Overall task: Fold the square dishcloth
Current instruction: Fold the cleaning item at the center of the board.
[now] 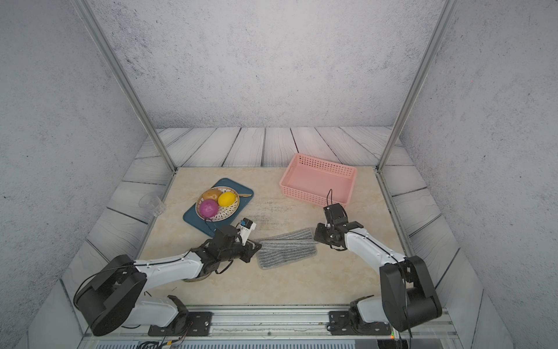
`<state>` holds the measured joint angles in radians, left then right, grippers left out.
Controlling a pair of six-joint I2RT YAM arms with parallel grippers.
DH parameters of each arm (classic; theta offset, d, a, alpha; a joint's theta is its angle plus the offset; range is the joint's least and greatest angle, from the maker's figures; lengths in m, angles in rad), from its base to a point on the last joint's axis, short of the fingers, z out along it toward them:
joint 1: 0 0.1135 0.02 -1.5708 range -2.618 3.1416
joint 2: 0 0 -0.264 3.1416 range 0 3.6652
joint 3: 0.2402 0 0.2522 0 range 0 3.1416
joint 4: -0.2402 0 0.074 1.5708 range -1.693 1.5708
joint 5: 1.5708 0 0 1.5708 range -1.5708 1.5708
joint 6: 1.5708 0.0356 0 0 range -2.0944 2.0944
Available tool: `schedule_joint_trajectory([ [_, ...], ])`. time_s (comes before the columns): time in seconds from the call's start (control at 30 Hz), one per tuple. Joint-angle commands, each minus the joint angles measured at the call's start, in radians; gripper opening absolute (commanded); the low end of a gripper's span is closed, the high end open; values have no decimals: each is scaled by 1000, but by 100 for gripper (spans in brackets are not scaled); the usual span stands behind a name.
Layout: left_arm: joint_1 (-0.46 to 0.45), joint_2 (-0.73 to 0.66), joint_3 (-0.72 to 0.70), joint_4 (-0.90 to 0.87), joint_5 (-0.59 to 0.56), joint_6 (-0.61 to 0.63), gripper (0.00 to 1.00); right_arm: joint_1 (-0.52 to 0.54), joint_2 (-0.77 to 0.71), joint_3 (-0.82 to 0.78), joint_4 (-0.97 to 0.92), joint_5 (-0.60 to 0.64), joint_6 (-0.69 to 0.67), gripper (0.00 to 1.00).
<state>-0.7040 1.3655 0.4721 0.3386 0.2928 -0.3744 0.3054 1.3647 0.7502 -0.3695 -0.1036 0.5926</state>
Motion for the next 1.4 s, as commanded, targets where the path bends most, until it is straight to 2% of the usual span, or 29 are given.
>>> schedule_joint_trajectory([
  [0.0,-10,-3,-18,-24,-22,-6,7,-1,-16,-15,-14,6,-3,0],
  [0.37,-64,22,-39,-23,-4,-31,25,-2,8,-29,7,5,0,0],
  [0.53,-91,29,-36,-60,26,-50,37,0,25,-35,13,9,4,0],
  [0.87,-117,-94,-36,-178,29,-40,37,-1,24,-53,10,13,13,0],
  [1.13,-121,-131,-5,-237,41,-29,37,0,-8,-72,-2,11,12,15],
  [1.37,-123,-169,98,-363,-23,-29,32,0,-37,-87,-20,27,13,26],
])
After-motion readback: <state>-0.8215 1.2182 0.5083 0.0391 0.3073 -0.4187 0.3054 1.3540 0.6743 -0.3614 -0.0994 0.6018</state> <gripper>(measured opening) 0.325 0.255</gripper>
